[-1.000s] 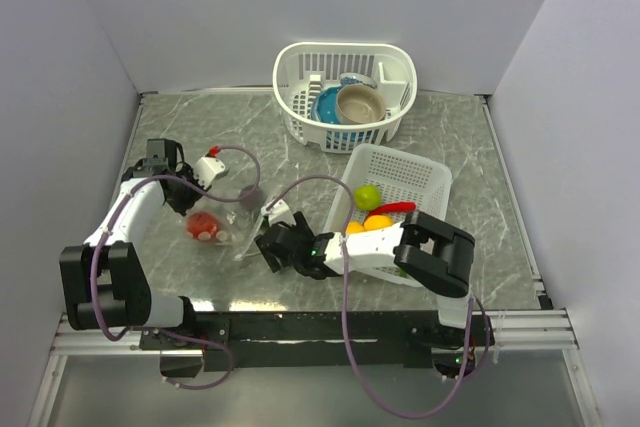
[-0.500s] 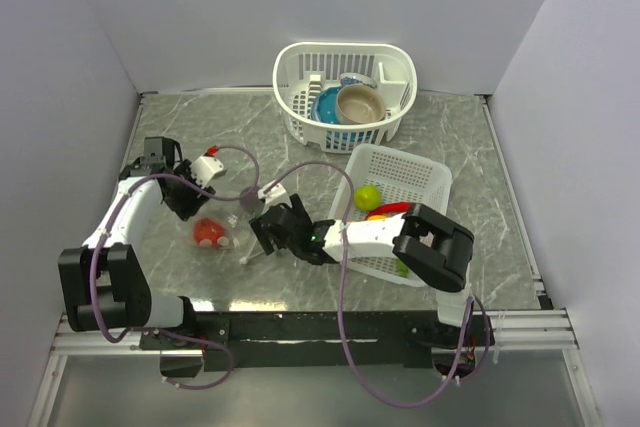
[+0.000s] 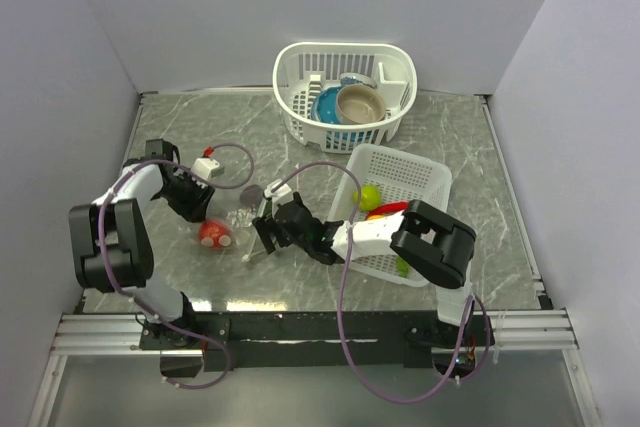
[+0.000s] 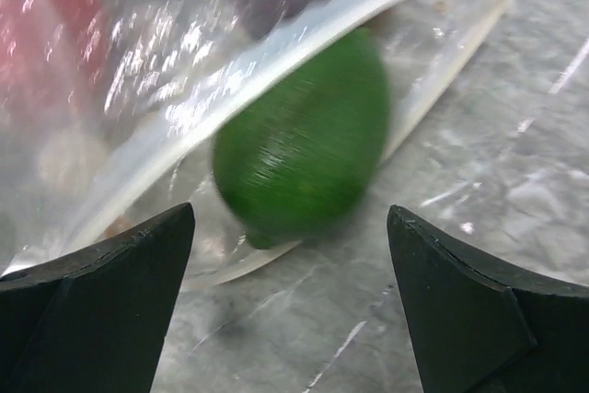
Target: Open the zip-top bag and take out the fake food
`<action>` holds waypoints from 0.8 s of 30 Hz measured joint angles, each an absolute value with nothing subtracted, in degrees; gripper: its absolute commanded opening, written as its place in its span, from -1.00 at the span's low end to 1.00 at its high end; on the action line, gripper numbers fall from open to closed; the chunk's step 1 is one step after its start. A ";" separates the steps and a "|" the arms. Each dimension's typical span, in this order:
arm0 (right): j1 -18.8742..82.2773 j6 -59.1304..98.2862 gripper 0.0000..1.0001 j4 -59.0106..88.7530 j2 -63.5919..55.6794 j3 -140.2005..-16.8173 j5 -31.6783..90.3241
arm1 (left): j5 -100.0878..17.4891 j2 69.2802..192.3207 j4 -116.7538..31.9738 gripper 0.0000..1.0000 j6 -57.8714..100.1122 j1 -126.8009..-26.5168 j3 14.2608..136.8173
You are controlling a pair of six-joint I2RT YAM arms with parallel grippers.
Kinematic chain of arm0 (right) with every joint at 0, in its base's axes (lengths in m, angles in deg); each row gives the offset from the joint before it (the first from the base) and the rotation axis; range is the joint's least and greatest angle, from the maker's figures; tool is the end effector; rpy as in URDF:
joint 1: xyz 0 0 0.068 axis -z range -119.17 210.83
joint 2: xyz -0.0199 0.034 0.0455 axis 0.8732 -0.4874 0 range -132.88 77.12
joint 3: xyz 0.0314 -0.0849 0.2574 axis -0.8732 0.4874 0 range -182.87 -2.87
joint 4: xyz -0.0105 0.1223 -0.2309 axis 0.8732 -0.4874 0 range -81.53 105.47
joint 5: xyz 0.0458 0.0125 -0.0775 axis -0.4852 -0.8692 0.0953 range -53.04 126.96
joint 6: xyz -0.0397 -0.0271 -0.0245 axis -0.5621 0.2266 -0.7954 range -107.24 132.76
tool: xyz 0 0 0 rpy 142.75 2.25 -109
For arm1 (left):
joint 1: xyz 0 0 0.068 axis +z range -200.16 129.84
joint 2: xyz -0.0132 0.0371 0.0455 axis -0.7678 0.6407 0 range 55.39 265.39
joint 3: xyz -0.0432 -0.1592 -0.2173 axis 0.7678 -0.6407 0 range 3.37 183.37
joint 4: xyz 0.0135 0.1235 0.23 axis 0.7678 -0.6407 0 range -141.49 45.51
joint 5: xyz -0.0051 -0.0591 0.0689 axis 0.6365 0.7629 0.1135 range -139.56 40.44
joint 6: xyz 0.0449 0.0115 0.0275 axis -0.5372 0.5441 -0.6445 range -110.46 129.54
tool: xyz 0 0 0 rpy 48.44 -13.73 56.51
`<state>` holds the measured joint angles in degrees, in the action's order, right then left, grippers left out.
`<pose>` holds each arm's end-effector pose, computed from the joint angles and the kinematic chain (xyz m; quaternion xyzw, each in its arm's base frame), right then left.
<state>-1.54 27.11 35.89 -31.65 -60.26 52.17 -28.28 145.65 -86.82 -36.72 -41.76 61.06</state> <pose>0.1927 0.3481 0.1537 -0.2914 0.8145 0.2128 0.4544 0.2867 0.0291 0.1928 0.3391 0.9137 -0.1033 0.1988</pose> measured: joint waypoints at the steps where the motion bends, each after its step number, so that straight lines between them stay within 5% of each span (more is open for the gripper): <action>1: -1.54 27.00 0.87 36.39 -31.65 -60.04 51.49 | -27.95 147.12 -86.73 -0.28 -36.44 -41.38 61.28; 6: -1.54 26.57 0.87 38.95 -31.87 -60.33 49.72 | -26.69 150.88 -86.08 -0.98 -35.74 -40.71 62.39; 18: -1.54 25.69 0.82 39.37 -37.50 -65.88 49.80 | -20.87 147.64 -94.95 -0.99 -36.98 -40.71 68.43; 24: -1.52 25.52 0.61 39.08 -39.01 -65.88 49.72 | -15.61 141.39 -103.39 -0.97 -38.86 -40.71 73.50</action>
<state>-1.52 25.52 39.08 -39.01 -65.88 49.72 -15.61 141.39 -103.39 -38.86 -40.71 73.50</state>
